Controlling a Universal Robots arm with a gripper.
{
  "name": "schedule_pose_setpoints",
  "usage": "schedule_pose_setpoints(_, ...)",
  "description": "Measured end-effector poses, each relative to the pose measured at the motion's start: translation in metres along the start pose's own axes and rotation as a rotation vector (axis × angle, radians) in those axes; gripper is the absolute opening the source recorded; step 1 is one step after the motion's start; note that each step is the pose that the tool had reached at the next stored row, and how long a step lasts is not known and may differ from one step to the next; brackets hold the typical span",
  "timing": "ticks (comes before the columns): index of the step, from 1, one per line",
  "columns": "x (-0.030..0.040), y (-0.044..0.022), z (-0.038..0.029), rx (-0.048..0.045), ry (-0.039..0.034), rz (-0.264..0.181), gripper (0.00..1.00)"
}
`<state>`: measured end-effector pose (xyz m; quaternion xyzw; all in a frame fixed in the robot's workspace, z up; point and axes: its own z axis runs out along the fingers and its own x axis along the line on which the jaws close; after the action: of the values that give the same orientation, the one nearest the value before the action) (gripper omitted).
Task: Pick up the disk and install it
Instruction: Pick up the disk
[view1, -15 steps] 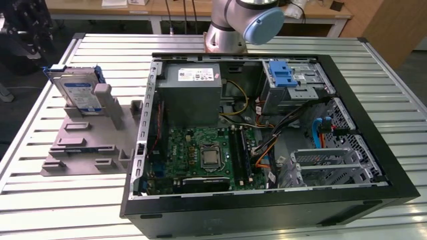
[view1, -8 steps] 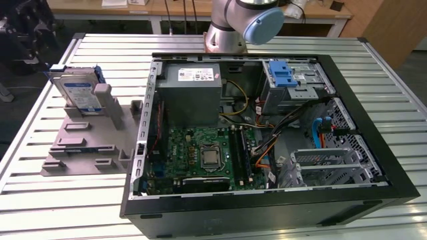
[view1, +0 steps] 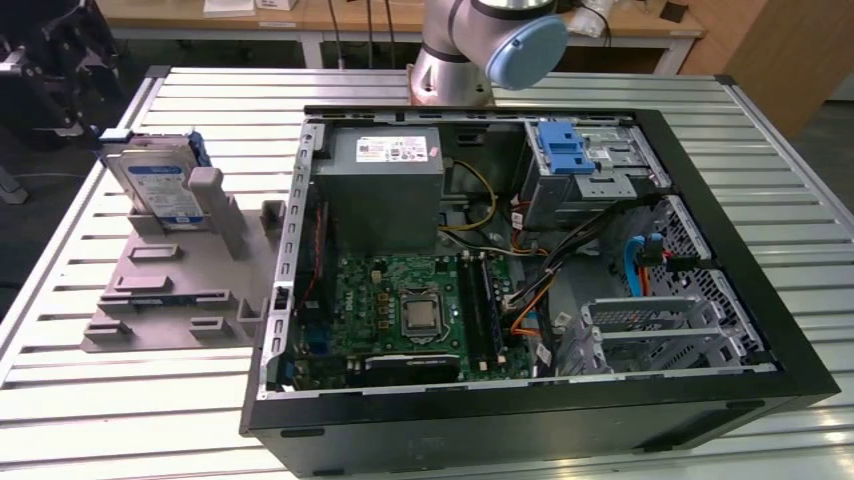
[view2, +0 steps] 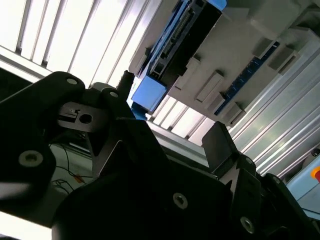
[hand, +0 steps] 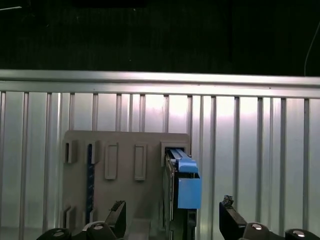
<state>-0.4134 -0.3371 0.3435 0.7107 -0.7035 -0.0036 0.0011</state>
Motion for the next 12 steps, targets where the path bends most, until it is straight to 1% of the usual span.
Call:
schedule_pose_setpoints(6,-0.0003,0.0010,0.0108,0.0000,0.0000,0.000,0.82)
schedule_pose_setpoints(8,-0.0017,0.0013,0.0130,-0.0003,0.0002,0.000,0.80)
schedule_pose_setpoints(9,-0.0061,0.0022,0.0182,-0.0003,0.0001,0.001,0.74)
schedule_pose_setpoints(12,-0.0063,0.0037,0.0235,-0.0004,0.0001,0.001,0.72)
